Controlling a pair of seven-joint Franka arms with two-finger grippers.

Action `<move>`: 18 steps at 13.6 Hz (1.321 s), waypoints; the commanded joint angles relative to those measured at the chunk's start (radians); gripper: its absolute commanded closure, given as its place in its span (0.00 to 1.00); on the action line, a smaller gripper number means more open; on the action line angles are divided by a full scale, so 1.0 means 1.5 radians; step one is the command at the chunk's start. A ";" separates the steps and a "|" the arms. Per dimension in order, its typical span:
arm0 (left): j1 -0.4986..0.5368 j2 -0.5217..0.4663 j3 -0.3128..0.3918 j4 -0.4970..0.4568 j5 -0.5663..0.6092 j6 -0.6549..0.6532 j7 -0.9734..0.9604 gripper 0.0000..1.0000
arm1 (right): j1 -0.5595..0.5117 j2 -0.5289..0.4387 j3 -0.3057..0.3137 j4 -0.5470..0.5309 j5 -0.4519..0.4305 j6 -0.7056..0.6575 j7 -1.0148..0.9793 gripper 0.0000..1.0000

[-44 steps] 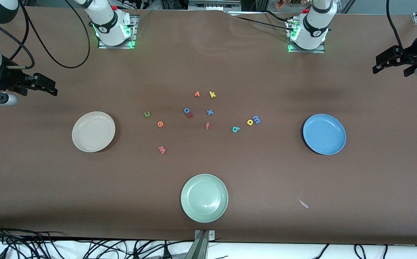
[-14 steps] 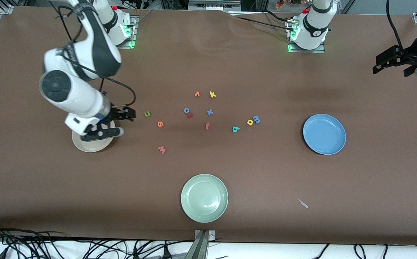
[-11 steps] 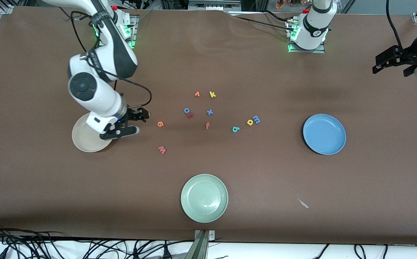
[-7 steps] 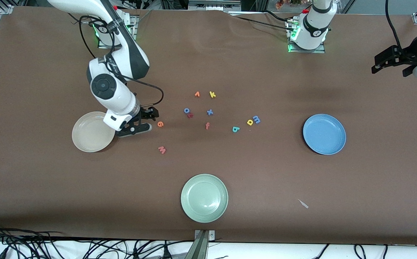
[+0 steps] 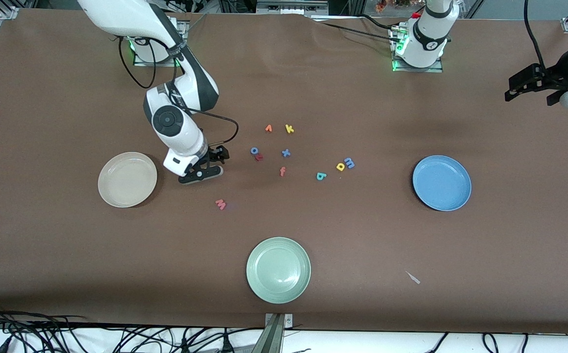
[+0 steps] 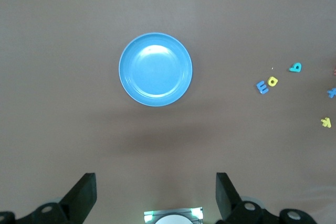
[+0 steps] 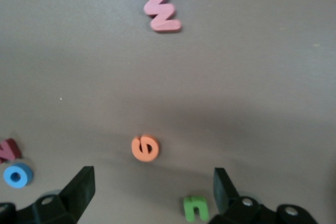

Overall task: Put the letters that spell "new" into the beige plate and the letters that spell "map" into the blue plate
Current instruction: 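Move the right gripper over the orange foam letter, then grasp the orange letter with the right gripper while the left gripper grasps the blue letter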

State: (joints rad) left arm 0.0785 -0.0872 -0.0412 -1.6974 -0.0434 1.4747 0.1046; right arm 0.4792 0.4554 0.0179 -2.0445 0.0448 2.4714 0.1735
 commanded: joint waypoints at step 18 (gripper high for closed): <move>-0.197 0.262 -0.049 -0.224 -0.073 0.497 -0.003 0.00 | 0.008 0.047 0.011 -0.009 0.009 0.078 -0.005 0.34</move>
State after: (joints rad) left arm -0.1746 0.2977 -0.1246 -2.0009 -0.1264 2.1516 0.1017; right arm 0.4948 0.5326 0.0306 -2.0484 0.0448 2.5701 0.1768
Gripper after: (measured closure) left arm 0.000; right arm 0.339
